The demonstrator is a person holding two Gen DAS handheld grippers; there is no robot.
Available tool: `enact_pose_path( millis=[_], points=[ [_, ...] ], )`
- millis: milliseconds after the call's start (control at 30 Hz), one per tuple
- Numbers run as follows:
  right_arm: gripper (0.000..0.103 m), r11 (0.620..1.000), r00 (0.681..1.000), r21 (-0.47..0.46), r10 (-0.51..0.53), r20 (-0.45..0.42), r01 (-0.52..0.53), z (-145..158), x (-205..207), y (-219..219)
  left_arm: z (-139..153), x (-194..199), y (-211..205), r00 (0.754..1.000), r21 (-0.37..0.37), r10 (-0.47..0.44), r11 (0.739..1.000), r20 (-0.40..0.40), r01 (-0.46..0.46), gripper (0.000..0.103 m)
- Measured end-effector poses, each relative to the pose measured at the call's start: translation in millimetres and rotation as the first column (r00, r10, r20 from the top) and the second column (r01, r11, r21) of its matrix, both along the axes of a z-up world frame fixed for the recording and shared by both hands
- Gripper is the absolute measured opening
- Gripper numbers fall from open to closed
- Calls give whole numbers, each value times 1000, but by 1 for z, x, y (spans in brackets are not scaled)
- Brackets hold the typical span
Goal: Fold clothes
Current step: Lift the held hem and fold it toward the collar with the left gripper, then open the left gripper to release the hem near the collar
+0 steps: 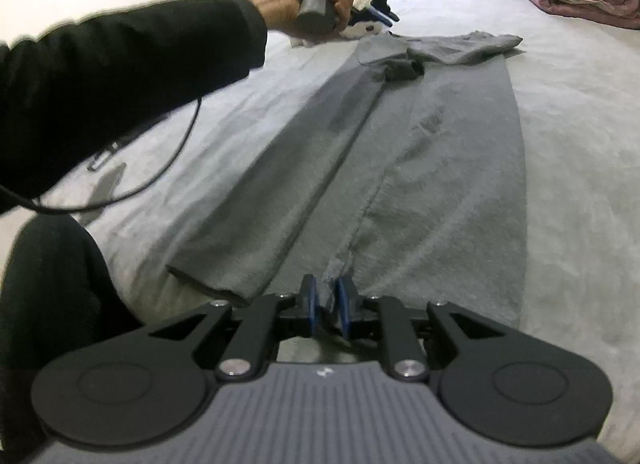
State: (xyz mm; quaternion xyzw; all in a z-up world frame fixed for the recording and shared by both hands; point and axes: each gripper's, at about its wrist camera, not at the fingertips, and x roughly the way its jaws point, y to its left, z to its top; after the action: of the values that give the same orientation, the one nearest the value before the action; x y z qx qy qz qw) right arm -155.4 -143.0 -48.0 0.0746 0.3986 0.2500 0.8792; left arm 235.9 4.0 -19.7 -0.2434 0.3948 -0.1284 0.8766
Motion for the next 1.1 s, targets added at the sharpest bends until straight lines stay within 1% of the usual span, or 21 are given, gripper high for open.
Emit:
enact_pose_path(
  millis=[33,67,100,133,200,233,300,367,400,500,567,667,733,833,933,967,1033,1100],
  points=[
    [19,1000,1000,12,8,-1,-8,1,0,0,1,-1,0,1000,4,-6,1000,6,6,17],
    [23,1000,1000,24,16,-2,-16,3,0,0,1,-2,1,1000,8,-13,1000,12,13,23],
    [23,999,1000,36,24,-3,-24,4,-1,-1,2,-2,1,1000,13,-19,1000,18,19,27],
    [24,998,999,48,32,-4,-32,6,-1,-1,2,-4,0,999,21,-36,999,28,35,33],
    [24,997,999,69,46,-11,-45,9,1,-2,5,-7,-3,997,39,-62,997,52,60,37],
    [24,995,999,88,38,-12,-37,12,3,-7,6,-8,-5,995,48,-74,996,65,71,40],
    [25,992,1000,123,16,-17,-14,17,10,-19,9,-10,-8,990,53,-112,993,91,108,50],
    [30,987,998,146,-58,-29,62,23,26,-38,10,-9,-13,983,74,-145,988,111,137,64],
    [30,984,995,150,-95,-33,99,25,34,-47,10,-8,-16,980,90,-159,985,120,148,66],
    [30,972,978,110,-208,-26,209,34,66,-75,10,-2,-27,971,135,-200,974,128,182,69],
    [30,952,958,109,-281,-48,285,37,87,-93,6,4,-33,970,157,-219,967,105,201,75],
    [30,923,933,138,-352,-72,359,42,114,-113,-5,17,-44,970,182,-236,958,63,221,76],
    [30,918,929,144,-367,-52,370,46,130,-119,-12,26,-52,971,208,-236,952,30,225,76],
    [32,918,929,145,-370,-20,369,47,151,-120,-20,40,-64,974,285,-224,935,16,210,76],
    [33,909,924,171,-383,-19,380,37,158,-124,-18,48,-76,961,338,-271,911,58,236,76],
    [33,904,921,180,-387,-36,387,32,157,-126,-19,50,-80,953,333,-298,906,63,261,76],
    [33,899,916,175,-393,-85,402,21,159,-129,-23,55,-84,945,326,-322,900,53,288,76],
    [34,904,916,153,-386,-107,399,17,156,-127,-31,60,-85,952,328,-304,904,39,275,74]
  ],
)
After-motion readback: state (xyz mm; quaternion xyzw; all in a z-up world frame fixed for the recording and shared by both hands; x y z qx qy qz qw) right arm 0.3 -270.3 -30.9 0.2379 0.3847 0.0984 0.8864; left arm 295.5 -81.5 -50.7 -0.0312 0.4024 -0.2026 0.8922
